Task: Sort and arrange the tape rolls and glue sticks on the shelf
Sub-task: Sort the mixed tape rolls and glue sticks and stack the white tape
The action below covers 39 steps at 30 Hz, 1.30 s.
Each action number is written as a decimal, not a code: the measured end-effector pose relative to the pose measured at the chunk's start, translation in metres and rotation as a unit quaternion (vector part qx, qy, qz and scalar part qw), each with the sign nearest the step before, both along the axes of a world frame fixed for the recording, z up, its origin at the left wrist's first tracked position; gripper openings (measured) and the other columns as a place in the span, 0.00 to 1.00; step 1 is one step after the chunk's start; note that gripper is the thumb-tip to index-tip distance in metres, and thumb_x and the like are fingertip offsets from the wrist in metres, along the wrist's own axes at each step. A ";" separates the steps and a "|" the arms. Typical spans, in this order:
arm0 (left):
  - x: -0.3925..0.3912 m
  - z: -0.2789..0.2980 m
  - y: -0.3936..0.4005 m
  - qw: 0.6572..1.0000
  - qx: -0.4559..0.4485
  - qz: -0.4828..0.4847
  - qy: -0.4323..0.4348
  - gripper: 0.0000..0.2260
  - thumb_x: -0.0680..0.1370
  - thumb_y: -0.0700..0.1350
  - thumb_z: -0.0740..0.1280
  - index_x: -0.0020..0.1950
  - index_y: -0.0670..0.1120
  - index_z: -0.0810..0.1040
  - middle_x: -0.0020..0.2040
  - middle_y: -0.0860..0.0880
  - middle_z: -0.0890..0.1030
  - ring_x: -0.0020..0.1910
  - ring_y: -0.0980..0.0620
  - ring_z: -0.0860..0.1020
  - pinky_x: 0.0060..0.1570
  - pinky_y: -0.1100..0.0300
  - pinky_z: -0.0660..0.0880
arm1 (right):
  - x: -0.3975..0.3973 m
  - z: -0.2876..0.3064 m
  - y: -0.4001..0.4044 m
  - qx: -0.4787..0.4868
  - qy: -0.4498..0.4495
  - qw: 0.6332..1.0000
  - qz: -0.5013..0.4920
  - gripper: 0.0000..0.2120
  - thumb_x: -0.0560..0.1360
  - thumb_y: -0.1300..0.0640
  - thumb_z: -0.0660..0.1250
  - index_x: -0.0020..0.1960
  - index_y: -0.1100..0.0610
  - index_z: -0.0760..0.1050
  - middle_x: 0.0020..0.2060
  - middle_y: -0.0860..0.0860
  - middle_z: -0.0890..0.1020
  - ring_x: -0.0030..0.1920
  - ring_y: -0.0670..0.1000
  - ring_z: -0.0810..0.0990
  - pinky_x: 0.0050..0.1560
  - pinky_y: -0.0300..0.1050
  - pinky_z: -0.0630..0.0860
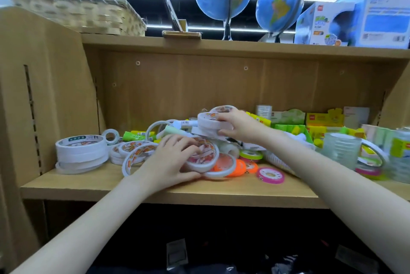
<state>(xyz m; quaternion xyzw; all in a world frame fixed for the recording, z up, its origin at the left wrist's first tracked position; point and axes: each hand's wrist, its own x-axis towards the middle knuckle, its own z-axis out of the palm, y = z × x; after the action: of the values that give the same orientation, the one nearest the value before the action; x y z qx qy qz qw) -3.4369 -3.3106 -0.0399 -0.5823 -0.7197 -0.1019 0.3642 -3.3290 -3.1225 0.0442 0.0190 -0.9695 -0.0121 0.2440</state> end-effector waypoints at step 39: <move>-0.055 -0.017 -0.160 0.943 0.175 0.275 -0.073 0.21 0.72 0.51 0.65 0.59 0.40 0.75 0.60 0.42 0.77 0.59 0.40 0.74 0.59 0.45 0.67 | -0.114 0.028 -0.118 -0.098 0.033 0.980 0.170 0.11 0.71 0.62 0.69 0.54 0.61 0.79 0.43 0.52 0.79 0.44 0.49 0.75 0.41 0.38 0.67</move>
<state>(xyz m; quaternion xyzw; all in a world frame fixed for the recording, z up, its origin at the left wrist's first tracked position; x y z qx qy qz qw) -3.4918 -3.4704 -0.0573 -0.2797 -0.8473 -0.1640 0.4207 -3.4427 -3.2407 0.0723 0.1595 -0.9401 0.1237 0.2747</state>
